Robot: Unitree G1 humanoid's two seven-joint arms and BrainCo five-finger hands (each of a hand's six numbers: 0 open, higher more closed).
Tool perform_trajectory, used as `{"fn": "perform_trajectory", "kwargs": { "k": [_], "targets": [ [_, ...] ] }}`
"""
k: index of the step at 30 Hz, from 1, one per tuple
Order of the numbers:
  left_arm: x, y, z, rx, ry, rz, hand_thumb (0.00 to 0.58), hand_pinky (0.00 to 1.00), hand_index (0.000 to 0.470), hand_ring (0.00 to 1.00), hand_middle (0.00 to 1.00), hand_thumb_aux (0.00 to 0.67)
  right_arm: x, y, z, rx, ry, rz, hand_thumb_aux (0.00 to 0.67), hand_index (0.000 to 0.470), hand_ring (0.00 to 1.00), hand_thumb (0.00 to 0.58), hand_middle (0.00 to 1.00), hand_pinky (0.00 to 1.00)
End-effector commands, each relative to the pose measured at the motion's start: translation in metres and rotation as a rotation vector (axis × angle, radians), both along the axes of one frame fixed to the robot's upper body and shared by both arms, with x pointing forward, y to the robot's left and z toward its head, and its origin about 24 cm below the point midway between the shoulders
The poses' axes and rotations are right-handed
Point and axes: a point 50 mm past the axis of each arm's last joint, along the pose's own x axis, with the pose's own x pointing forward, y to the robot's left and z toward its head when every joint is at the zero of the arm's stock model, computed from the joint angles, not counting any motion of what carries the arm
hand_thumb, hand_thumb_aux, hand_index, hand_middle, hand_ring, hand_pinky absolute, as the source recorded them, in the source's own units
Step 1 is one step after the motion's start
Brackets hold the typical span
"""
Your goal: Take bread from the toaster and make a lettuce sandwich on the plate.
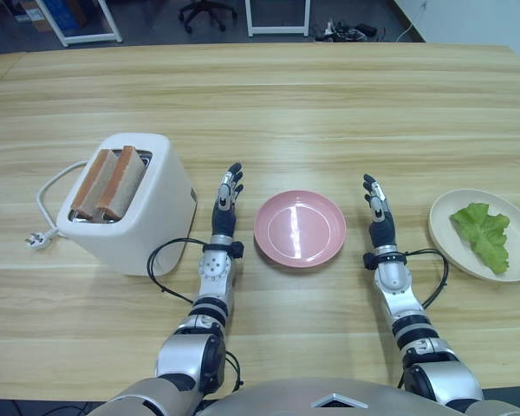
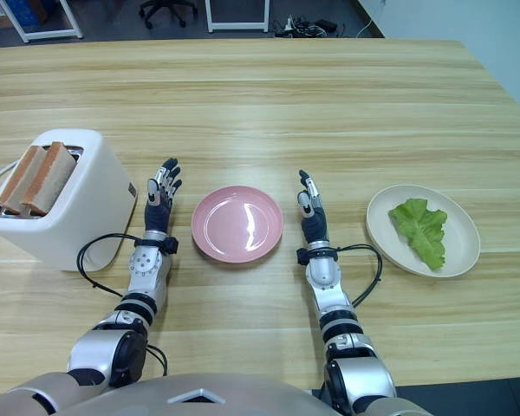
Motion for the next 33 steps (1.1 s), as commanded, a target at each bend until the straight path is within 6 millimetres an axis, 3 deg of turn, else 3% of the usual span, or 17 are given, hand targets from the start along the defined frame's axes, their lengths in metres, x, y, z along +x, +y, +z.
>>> {"fn": "perform_trajectory", "kwargs": {
  "k": [1,7,10,12,14,16,19,22,26,33],
  "targets": [
    [-0.002,0.003,-0.004,-0.024,0.026,0.009,0.000,0.00,0.000,0.00,0.00,0.000,-0.002,-0.003,-0.003,0.015,0.024,-0.018,0.000,0.000,0.00,0.000,0.00,0.00],
    [0.000,-0.004,-0.007,0.042,0.062,-0.008,0.000,0.00,0.000,0.00,0.00,0.000,-0.003,-0.003,-0.004,0.017,0.030,-0.019,0.000,0.000,0.00,0.000,0.00,0.00],
    [-0.004,-0.008,0.009,0.020,-0.054,-0.056,0.000,0.00,0.000,0.00,0.00,0.000,-0.003,-0.002,-0.005,0.018,0.035,-0.017,0.000,0.000,0.00,0.000,0.00,0.00],
    [-0.017,-0.004,0.060,-0.023,-0.307,-0.097,0.000,0.00,0.000,0.00,0.00,0.000,-0.004,-0.001,-0.005,0.019,0.039,-0.015,0.000,0.000,0.00,0.000,0.00,0.00],
    [-0.048,0.011,0.129,-0.085,-0.592,-0.142,0.000,0.00,0.000,0.00,0.00,0.000,-0.004,0.000,-0.006,0.021,0.042,-0.016,0.000,0.000,0.00,0.000,0.00,0.00],
    [-0.079,0.033,0.180,-0.026,-0.785,-0.168,0.000,0.00,0.000,0.00,0.00,0.000,-0.005,0.002,-0.007,0.026,0.046,-0.018,0.000,0.000,0.00,0.000,0.00,0.00],
    [-0.101,0.074,0.221,0.268,-0.892,-0.016,0.000,0.00,0.000,0.00,0.00,0.000,-0.005,0.007,-0.009,0.037,0.054,-0.017,0.000,0.000,0.00,0.000,0.00,0.00],
    [-0.105,0.123,0.229,0.619,-0.784,0.289,0.000,0.00,0.000,0.00,0.00,0.000,-0.005,0.010,-0.009,0.037,0.055,-0.009,0.000,0.000,0.00,0.000,0.00,0.00],
    [-0.108,0.163,0.224,0.941,-0.557,0.571,0.000,0.00,0.000,0.00,0.00,0.000,-0.005,0.007,-0.009,0.036,0.060,-0.020,0.000,0.000,0.00,0.000,0.00,0.00],
    [-0.097,0.194,0.194,1.158,-0.250,0.720,0.000,0.00,0.000,0.00,0.00,0.000,-0.007,0.010,-0.010,0.036,0.067,-0.011,0.000,0.000,0.00,0.000,0.00,0.00]
  ]
}}
